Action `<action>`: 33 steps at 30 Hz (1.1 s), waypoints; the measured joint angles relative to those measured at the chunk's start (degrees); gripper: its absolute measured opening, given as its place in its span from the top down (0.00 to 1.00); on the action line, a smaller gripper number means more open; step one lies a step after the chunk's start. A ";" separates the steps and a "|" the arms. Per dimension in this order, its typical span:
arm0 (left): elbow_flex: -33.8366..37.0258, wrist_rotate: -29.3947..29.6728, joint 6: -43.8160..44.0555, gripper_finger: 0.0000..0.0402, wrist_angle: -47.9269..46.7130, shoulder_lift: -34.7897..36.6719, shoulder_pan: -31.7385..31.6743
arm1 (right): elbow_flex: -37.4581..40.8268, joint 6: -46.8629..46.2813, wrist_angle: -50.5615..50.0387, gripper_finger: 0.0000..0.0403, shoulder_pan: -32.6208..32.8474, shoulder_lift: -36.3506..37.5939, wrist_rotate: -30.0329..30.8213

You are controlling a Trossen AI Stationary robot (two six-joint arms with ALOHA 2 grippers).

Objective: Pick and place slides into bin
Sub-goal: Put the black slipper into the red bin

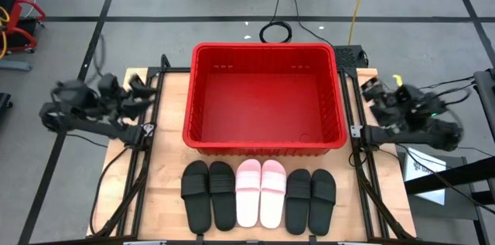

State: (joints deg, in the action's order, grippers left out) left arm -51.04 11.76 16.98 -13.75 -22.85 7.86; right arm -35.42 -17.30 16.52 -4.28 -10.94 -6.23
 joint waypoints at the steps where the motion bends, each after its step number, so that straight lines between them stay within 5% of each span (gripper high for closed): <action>1: -3.36 0.33 -1.17 0.49 -1.51 -2.36 0.00 | -3.08 0.56 -2.16 0.50 -0.01 -1.95 0.32; 29: -81.81 0.31 -8.33 0.49 -38.25 -50.39 -0.20 | -98.17 6.03 -52.30 0.50 0.01 -63.31 -4.60; 33: -82.67 -1.42 -8.49 0.49 -38.05 -51.52 -1.63 | -97.08 4.44 -49.08 0.50 -1.31 -64.63 -8.66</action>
State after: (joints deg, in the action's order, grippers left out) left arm -133.71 10.34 8.48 -51.80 -74.37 6.23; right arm -132.50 -12.85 -32.56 -5.59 -75.57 -14.89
